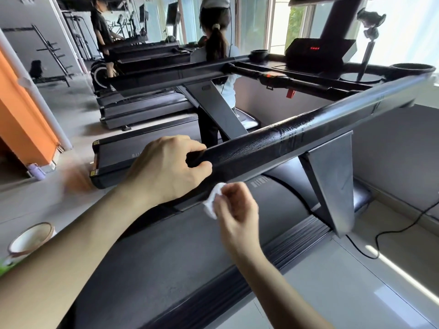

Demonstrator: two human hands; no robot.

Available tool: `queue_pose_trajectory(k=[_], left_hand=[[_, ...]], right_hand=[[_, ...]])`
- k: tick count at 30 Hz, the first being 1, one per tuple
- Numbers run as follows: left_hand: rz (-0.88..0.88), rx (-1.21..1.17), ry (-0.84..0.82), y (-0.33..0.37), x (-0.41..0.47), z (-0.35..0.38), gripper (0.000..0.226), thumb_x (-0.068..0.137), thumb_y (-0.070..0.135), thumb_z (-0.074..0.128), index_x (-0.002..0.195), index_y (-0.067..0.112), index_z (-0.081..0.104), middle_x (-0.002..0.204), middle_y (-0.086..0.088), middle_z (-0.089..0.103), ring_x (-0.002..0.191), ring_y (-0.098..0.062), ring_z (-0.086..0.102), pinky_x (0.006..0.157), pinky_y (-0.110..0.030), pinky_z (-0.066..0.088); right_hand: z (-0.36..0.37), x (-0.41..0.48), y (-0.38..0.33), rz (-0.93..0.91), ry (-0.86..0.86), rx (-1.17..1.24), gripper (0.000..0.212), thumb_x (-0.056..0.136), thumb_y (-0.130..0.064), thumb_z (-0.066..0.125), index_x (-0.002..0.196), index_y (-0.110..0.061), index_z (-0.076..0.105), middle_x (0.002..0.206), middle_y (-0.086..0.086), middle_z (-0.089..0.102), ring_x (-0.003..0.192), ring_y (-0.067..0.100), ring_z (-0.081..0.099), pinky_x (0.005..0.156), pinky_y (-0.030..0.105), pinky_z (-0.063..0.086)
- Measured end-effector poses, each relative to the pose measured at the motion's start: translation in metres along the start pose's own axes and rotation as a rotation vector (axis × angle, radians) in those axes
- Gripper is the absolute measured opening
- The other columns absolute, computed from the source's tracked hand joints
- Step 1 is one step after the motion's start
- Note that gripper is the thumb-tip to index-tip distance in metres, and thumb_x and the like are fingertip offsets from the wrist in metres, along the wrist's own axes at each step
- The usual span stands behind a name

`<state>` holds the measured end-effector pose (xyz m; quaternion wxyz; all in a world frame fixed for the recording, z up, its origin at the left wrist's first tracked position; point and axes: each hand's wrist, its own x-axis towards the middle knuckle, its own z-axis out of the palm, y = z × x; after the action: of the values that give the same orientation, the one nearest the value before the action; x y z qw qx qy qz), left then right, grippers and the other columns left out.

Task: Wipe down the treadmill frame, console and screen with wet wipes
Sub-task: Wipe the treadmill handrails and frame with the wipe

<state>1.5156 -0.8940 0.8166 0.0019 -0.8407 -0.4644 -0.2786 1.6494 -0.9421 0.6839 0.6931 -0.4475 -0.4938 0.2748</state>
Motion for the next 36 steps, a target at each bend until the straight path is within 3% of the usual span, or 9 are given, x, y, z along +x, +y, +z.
queue_pose_trajectory(k=[3, 6, 8, 14, 17, 23, 26, 32, 36], left_hand=[[-0.021, -0.016, -0.015, 0.001, 0.000, 0.000, 0.048, 0.079, 0.054, 0.053, 0.114, 0.030, 0.075, 0.102, 0.010, 0.072, 0.099, -0.021, 0.063, 0.088, -0.034, 0.050], [-0.028, -0.014, -0.007, 0.003, 0.000, 0.000, 0.044, 0.079, 0.053, 0.053, 0.108, 0.029, 0.076, 0.095, 0.009, 0.070, 0.095, -0.021, 0.062, 0.085, -0.035, 0.049], [-0.034, -0.017, -0.004, 0.004, 0.000, 0.000, 0.044, 0.079, 0.053, 0.054, 0.108, 0.030, 0.076, 0.094, 0.010, 0.070, 0.096, -0.020, 0.062, 0.085, -0.035, 0.049], [-0.037, -0.005, -0.001, 0.004, -0.001, 0.001, 0.048, 0.079, 0.054, 0.054, 0.116, 0.031, 0.075, 0.105, 0.014, 0.072, 0.103, -0.020, 0.064, 0.092, -0.038, 0.052], [-0.037, -0.008, -0.007, 0.004, -0.002, 0.001, 0.043, 0.080, 0.054, 0.053, 0.110, 0.032, 0.075, 0.101, 0.012, 0.071, 0.100, -0.022, 0.064, 0.089, -0.040, 0.053], [-0.041, 0.016, 0.002, 0.006, -0.002, 0.001, 0.038, 0.080, 0.053, 0.052, 0.100, 0.030, 0.074, 0.091, 0.008, 0.069, 0.091, -0.023, 0.063, 0.081, -0.039, 0.053], [-0.049, 0.020, -0.011, 0.007, -0.002, 0.000, 0.041, 0.081, 0.053, 0.052, 0.106, 0.031, 0.075, 0.094, 0.010, 0.070, 0.094, -0.022, 0.064, 0.084, -0.038, 0.052], [-0.054, 0.047, -0.023, 0.010, -0.004, -0.002, 0.043, 0.081, 0.052, 0.052, 0.109, 0.030, 0.075, 0.097, 0.011, 0.069, 0.096, -0.022, 0.063, 0.082, -0.035, 0.051], [-0.073, 0.083, -0.037, 0.010, -0.004, -0.002, 0.040, 0.081, 0.054, 0.048, 0.097, 0.028, 0.072, 0.089, 0.009, 0.065, 0.090, -0.020, 0.060, 0.077, -0.036, 0.051]], right_hand=[[-0.015, 0.019, 0.002, 0.206, 0.306, 0.111, 0.007, 0.097, -0.001, 0.062, 0.096, -0.008, 0.059, 0.082, 0.005, 0.061, 0.073, 0.014, 0.055, 0.067, 0.030, 0.047], [-0.019, 0.042, -0.011, 0.617, 0.524, 0.655, 0.023, 0.098, 0.012, 0.044, 0.092, -0.002, 0.061, 0.077, 0.013, 0.063, 0.065, 0.020, 0.059, 0.063, 0.027, 0.052], [-0.015, 0.045, -0.021, 0.739, 0.571, 0.812, 0.029, 0.098, 0.014, 0.036, 0.087, 0.002, 0.060, 0.073, 0.014, 0.062, 0.061, 0.019, 0.058, 0.062, 0.026, 0.051], [0.004, 0.013, -0.031, 0.936, 0.047, 0.738, 0.027, 0.086, 0.011, 0.041, 0.080, -0.002, 0.063, 0.067, 0.008, 0.061, 0.053, 0.014, 0.057, 0.052, 0.021, 0.044], [-0.012, 0.026, -0.033, 0.913, -0.064, 0.700, 0.016, 0.070, 0.003, 0.055, 0.076, -0.004, 0.067, 0.072, 0.009, 0.061, 0.058, 0.014, 0.055, 0.053, 0.021, 0.044], [-0.036, 0.059, -0.025, 0.721, 0.528, 0.844, 0.024, 0.090, 0.019, 0.041, 0.077, 0.005, 0.056, 0.069, 0.015, 0.056, 0.057, 0.018, 0.056, 0.050, 0.021, 0.049], [-0.014, 0.042, -0.024, 0.656, 0.440, 0.739, 0.031, 0.088, 0.021, 0.044, 0.070, -0.002, 0.054, 0.063, 0.009, 0.045, 0.052, 0.014, 0.048, 0.047, 0.019, 0.041], [-0.010, 0.019, -0.025, 0.789, 0.042, 0.636, 0.022, 0.089, 0.015, 0.047, 0.084, 0.006, 0.067, 0.071, 0.016, 0.061, 0.057, 0.014, 0.060, 0.053, 0.018, 0.047], [-0.036, 0.050, -0.026, 0.755, 0.327, 0.810, 0.021, 0.089, 0.020, 0.042, 0.084, 0.010, 0.060, 0.073, 0.018, 0.061, 0.059, 0.020, 0.061, 0.050, 0.020, 0.052]])
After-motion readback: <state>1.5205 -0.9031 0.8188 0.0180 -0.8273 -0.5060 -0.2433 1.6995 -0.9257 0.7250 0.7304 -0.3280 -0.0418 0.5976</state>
